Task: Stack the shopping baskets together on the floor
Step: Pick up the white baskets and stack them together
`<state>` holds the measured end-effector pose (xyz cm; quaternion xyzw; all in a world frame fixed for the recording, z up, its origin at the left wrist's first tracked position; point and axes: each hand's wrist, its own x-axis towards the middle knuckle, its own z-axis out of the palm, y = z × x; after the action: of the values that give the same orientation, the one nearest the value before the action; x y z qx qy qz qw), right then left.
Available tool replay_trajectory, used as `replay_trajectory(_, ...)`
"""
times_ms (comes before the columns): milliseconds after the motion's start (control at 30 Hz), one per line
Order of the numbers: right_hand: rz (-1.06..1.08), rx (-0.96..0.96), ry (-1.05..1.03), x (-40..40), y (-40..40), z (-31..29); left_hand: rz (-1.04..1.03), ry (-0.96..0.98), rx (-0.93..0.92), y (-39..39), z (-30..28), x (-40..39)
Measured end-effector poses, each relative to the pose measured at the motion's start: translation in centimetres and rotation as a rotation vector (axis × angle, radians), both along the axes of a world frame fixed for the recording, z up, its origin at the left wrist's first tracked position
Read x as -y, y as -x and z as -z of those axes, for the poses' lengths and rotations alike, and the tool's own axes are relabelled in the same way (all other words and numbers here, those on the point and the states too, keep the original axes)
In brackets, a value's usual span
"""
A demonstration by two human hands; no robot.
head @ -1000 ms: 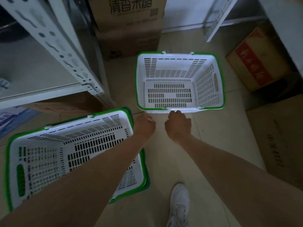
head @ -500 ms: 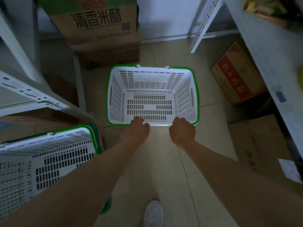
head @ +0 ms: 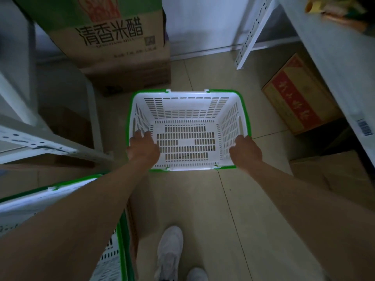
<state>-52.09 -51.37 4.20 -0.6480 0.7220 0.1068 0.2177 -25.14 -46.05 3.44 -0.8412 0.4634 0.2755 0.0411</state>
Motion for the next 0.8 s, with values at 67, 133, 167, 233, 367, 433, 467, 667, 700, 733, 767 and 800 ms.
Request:
replay_trajectory(67,0.075,0.003,0.024,1.0,0.2,1.1,-0.071,-0.009,-0.013,-1.5,0.9,0.8)
replay_trajectory(133,0.146,-0.006,0.053,2.0,-0.2,2.1,-0.116,-0.012,-0.026,-2.6,1.9,1.5)
replay_trajectory(167,0.180,-0.013,0.063,2.6,-0.4,2.6,-0.132,0.000,-0.026,-3.1,2.4,1.9)
replay_trajectory(233,0.258,0.000,0.065,3.7,-0.7,3.4,-0.172,0.038,-0.001,-3.8,3.3,2.5)
replay_trajectory(367,0.357,0.040,0.045,6.3,-0.1,4.9,-0.351,-0.014,-0.040,-5.5,5.3,3.8)
replay_trajectory(433,0.388,0.046,0.008,7.7,0.3,5.5,-0.391,-0.066,-0.095,-6.2,6.2,4.2)
replay_trajectory(467,0.406,0.054,-0.017,8.3,0.4,5.7,-0.411,-0.075,-0.120,-6.3,6.4,4.4)
replay_trajectory(667,0.500,0.081,-0.055,10.1,0.5,7.3,-0.507,-0.011,-0.110,-6.5,8.0,5.4)
replay_trajectory(700,0.519,0.087,-0.045,10.2,0.5,7.6,-0.538,0.031,-0.111,-6.4,7.9,5.6)
replay_trajectory(733,0.537,0.094,-0.031,10.3,0.4,7.8,-0.569,0.064,-0.110,-6.3,7.9,5.8)
replay_trajectory(767,0.554,0.100,-0.022,10.4,0.4,7.9,-0.589,0.083,-0.105,-6.2,7.9,5.9)
replay_trajectory(800,0.565,0.108,-0.016,10.5,0.4,8.0,-0.600,0.083,-0.098,-6.0,8.0,6.0)
